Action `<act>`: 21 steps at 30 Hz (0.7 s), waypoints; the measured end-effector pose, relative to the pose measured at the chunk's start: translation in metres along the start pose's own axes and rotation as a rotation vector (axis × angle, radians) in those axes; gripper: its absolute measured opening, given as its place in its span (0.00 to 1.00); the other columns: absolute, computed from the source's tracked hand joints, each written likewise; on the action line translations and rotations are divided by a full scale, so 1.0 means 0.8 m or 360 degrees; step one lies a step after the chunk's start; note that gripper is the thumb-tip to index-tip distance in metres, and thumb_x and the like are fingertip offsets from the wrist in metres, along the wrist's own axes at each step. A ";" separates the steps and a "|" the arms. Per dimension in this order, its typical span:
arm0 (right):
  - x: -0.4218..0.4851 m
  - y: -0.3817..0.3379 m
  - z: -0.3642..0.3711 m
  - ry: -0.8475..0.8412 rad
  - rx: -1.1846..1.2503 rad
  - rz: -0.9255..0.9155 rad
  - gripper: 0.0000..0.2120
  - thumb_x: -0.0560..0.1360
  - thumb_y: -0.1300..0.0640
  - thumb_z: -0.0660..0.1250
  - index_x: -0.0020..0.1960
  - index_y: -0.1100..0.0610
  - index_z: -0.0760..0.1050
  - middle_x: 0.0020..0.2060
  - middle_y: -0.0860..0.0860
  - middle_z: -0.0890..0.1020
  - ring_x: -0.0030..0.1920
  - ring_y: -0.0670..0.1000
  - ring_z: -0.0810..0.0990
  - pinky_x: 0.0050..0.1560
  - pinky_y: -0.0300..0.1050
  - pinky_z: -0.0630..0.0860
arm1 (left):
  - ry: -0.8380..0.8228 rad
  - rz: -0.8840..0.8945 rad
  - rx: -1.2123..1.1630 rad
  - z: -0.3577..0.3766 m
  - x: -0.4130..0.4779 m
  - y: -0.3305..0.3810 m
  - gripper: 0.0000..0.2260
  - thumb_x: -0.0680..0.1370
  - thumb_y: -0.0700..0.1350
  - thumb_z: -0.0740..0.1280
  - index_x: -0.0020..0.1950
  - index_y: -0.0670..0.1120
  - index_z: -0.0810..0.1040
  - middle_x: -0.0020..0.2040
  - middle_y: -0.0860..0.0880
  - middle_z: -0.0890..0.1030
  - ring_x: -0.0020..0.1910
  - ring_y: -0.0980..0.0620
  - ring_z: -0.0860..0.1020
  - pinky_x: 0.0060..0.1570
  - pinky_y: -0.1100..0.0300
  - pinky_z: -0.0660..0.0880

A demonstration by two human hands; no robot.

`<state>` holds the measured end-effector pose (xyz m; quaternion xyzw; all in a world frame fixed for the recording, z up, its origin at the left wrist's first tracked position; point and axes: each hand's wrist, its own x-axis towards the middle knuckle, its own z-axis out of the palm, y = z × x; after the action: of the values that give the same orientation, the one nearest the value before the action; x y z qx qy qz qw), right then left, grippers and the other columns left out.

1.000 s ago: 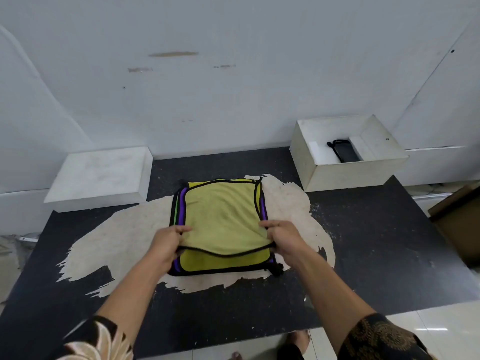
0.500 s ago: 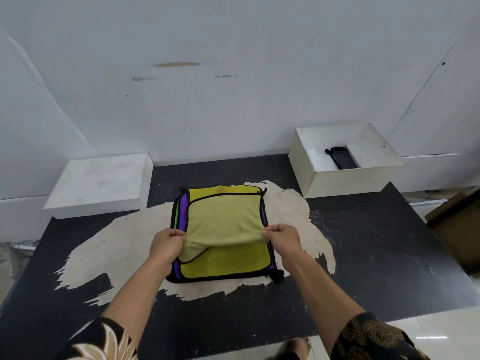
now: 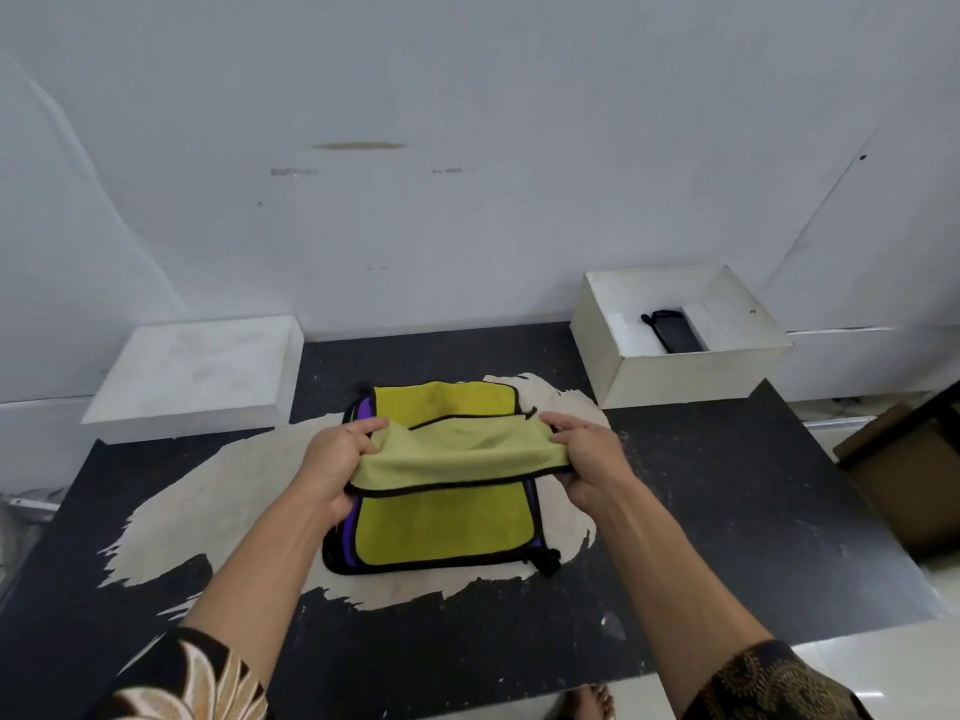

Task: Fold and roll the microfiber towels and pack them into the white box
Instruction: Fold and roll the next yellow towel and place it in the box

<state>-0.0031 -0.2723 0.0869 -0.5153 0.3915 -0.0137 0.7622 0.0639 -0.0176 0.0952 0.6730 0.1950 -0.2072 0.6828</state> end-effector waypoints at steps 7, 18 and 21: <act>-0.027 -0.054 -0.049 0.0044 0.0345 -0.0133 0.17 0.77 0.73 0.58 0.58 0.62 0.81 0.53 0.61 0.81 0.44 0.56 0.82 0.33 0.42 0.79 | -0.0218 -0.0011 -0.0214 0.069 -0.020 0.025 0.21 0.75 0.30 0.55 0.63 0.41 0.79 0.57 0.40 0.80 0.50 0.41 0.79 0.50 0.48 0.78; -0.005 -0.156 -0.156 0.0177 0.0572 -0.0257 0.15 0.75 0.71 0.62 0.57 0.61 0.80 0.46 0.59 0.82 0.37 0.54 0.81 0.29 0.43 0.79 | -0.0336 0.0019 -0.0139 0.221 -0.051 0.057 0.19 0.77 0.31 0.61 0.67 0.40 0.76 0.50 0.45 0.79 0.40 0.51 0.76 0.32 0.61 0.75; -0.006 -0.196 -0.202 0.0135 0.0477 -0.0440 0.13 0.75 0.69 0.64 0.54 0.59 0.82 0.46 0.55 0.83 0.35 0.50 0.81 0.30 0.39 0.77 | -0.0390 0.0190 -0.0224 0.261 -0.070 0.077 0.21 0.75 0.29 0.61 0.66 0.40 0.77 0.59 0.41 0.79 0.48 0.47 0.79 0.40 0.57 0.78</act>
<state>-0.0452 -0.4691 0.1881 -0.4439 0.3424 -0.1979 0.8041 0.0480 -0.2248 0.1807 0.6035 0.0838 -0.2327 0.7581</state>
